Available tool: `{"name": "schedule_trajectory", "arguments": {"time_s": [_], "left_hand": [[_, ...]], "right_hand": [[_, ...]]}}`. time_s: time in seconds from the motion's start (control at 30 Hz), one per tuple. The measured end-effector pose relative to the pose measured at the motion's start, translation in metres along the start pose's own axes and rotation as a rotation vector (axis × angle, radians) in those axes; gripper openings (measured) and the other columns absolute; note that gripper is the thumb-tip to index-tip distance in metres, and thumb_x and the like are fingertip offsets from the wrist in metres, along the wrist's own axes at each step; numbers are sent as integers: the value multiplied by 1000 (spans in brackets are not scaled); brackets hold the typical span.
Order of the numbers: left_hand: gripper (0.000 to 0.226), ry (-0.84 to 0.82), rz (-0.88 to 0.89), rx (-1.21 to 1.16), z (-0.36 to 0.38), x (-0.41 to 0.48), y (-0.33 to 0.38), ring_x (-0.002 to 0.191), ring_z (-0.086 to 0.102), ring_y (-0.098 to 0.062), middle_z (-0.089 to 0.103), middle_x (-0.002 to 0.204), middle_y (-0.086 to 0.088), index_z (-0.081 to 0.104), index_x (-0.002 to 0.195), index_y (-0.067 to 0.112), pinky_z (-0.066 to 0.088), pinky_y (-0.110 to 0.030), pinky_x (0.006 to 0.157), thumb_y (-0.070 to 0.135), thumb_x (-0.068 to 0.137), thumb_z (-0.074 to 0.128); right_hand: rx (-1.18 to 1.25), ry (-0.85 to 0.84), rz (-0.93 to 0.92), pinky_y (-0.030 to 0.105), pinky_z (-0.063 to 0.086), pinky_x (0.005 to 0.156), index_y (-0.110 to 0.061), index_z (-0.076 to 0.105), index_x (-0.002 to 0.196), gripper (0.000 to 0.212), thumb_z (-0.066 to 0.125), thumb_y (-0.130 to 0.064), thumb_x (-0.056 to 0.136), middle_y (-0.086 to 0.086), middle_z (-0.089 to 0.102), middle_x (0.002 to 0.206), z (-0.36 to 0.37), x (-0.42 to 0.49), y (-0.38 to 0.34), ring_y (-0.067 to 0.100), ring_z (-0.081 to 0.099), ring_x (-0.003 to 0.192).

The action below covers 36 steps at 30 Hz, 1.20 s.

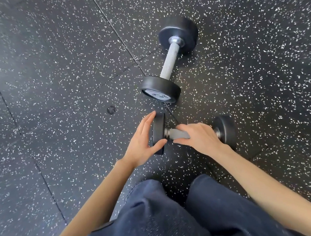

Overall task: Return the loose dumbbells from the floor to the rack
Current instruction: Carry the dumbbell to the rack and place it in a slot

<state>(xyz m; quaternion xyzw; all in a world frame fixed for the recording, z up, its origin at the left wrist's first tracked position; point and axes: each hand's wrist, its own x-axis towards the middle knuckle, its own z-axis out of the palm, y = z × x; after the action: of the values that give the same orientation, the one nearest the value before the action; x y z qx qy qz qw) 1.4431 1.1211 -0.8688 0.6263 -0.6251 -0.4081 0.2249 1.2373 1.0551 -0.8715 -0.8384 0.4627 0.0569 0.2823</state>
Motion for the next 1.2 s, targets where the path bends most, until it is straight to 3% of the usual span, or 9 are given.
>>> {"name": "schedule_trajectory", "arguments": {"time_s": [0.2,0.33,0.53,0.63,0.8,0.97,1.2], "left_hand": [[89,14,35,-103,-42,-23,63,139,32,-18,31,151,-6,24,146,5,25,-30,115,65,85,47],[85,18,-25,-178,-98,-61,139,138,33,-19,32,149,-7,23,146,6,28,-34,114,57,85,52],[92,45,-28,-182,-203,-129,273,138,32,-15,32,149,-6,22,146,6,25,-24,113,69,84,46],[96,86,-21,-213,-258,-160,342,136,35,-18,34,146,-8,23,145,3,26,-27,113,72,82,45],[91,236,-18,-292,-341,-214,448,136,35,-23,35,147,-9,25,145,3,30,-42,112,66,84,47],[86,430,-45,-348,-403,-269,532,138,32,-23,32,149,-10,24,144,1,28,-47,113,58,85,50],[85,717,-20,-396,-466,-326,574,140,29,-23,30,150,-10,25,143,-2,23,-35,114,60,89,46]], "right_hand": [[98,-75,-5,35,44,67,-25,56,105,41,55,-59,82,1,67,89,-62,-37,-39,28,60,85],[41,-95,-42,36,43,67,-26,56,107,43,56,-60,80,2,68,90,-149,-72,-90,30,61,87],[-98,-112,-157,33,37,61,-25,58,109,51,54,-65,78,6,69,86,-299,-137,-183,32,64,85],[-150,-142,-207,32,34,60,-27,56,114,54,49,-68,79,3,70,90,-374,-167,-235,31,64,88],[-175,-119,-292,33,42,61,-29,57,111,53,48,-69,78,1,70,85,-489,-212,-319,30,65,83],[-233,-100,-415,32,44,62,-27,59,102,50,49,-69,77,-3,70,80,-577,-246,-394,25,66,78],[-263,-36,-596,34,49,59,-35,55,103,51,39,-74,75,-6,69,79,-622,-255,-481,23,65,75]]}}
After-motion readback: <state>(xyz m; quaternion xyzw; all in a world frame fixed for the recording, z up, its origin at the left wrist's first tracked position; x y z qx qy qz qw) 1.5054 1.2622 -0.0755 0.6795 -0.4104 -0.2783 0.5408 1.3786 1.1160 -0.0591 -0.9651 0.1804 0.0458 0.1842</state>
